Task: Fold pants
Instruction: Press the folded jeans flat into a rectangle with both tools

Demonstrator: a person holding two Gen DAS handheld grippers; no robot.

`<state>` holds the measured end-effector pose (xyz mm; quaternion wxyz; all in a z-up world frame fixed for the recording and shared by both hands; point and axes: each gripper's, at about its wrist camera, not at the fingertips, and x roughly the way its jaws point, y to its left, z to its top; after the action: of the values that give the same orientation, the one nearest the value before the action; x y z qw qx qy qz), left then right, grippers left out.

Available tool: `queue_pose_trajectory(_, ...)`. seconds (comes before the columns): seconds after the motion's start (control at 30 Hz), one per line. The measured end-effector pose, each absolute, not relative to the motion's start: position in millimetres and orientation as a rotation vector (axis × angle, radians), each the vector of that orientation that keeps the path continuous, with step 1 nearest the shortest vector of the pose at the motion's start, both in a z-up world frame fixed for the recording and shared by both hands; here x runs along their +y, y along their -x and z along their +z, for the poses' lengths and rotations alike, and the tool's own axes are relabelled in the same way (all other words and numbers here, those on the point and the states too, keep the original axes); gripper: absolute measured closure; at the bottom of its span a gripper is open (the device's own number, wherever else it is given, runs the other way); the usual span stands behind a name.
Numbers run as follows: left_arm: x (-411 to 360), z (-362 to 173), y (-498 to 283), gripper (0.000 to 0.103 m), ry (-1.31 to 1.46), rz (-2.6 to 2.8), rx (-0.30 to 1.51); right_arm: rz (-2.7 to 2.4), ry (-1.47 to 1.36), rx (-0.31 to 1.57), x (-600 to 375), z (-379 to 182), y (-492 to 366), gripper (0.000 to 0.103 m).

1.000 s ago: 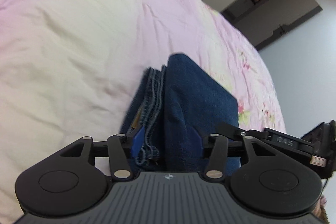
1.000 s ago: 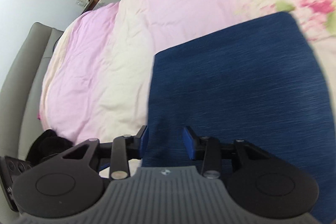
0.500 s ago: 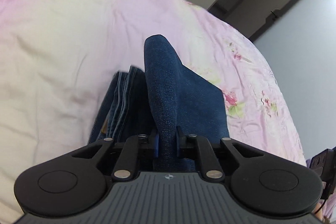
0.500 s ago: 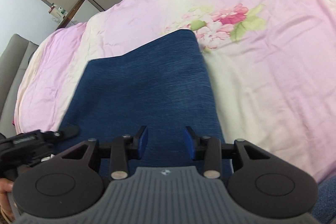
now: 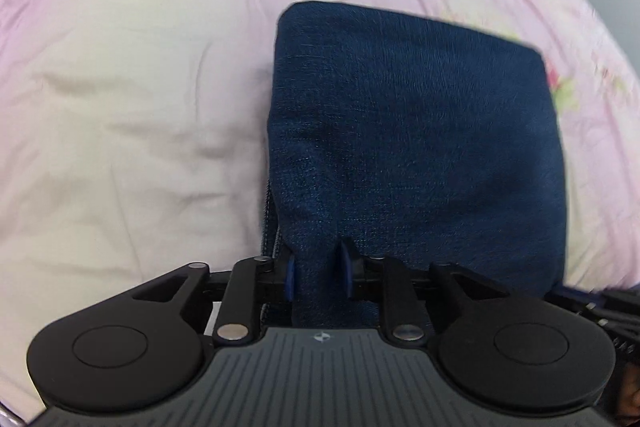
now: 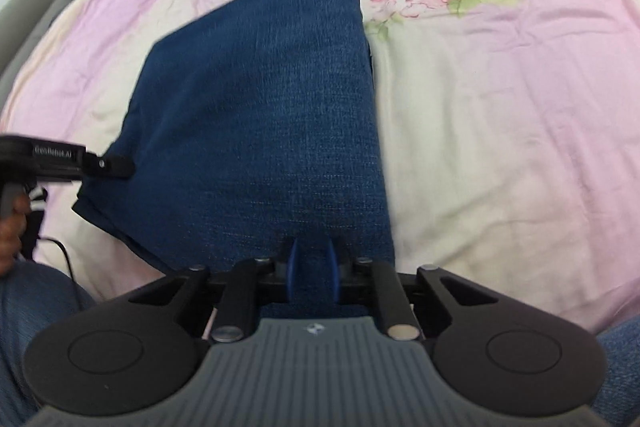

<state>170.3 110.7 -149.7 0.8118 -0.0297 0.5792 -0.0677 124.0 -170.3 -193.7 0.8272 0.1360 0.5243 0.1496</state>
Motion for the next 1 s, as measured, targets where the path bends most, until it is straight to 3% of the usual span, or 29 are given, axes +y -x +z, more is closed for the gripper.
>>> queue_pose_trajectory(0.1,103,-142,-164,0.069,-0.008,-0.129,1.216,0.315,-0.298,1.117,-172,-196,-123,0.094)
queue_pose_trajectory(0.23,103,-121,-143,0.068,-0.067,-0.097,1.182,0.320,-0.325,1.094,-185,-189,-111,0.094)
queue_pose_trajectory(0.33,92,-103,-128,0.076,-0.140,-0.075,1.134,0.308,-0.326,1.096,-190,-190,-106,0.095)
queue_pose_trajectory(0.47,76,-84,-109,0.078,-0.168,-0.134,1.075,0.302,-0.299,1.074,-187,-185,-98,0.095)
queue_pose_trajectory(0.57,60,-100,-118,0.084,-0.290,-0.084,1.142,0.308,-0.309,1.070,-190,-184,-92,0.095)
queue_pose_trajectory(0.67,59,-123,-126,0.084,-0.299,-0.051,1.217,0.305,-0.312,1.077,-192,-184,-89,0.095)
queue_pose_trajectory(0.87,71,-143,-145,0.074,-0.227,0.007,1.329,0.282,-0.242,1.122,-182,-191,-91,0.096)
queue_pose_trajectory(1.0,72,-141,-144,0.073,-0.222,0.014,1.325,0.283,-0.252,1.131,-183,-191,-91,0.095)
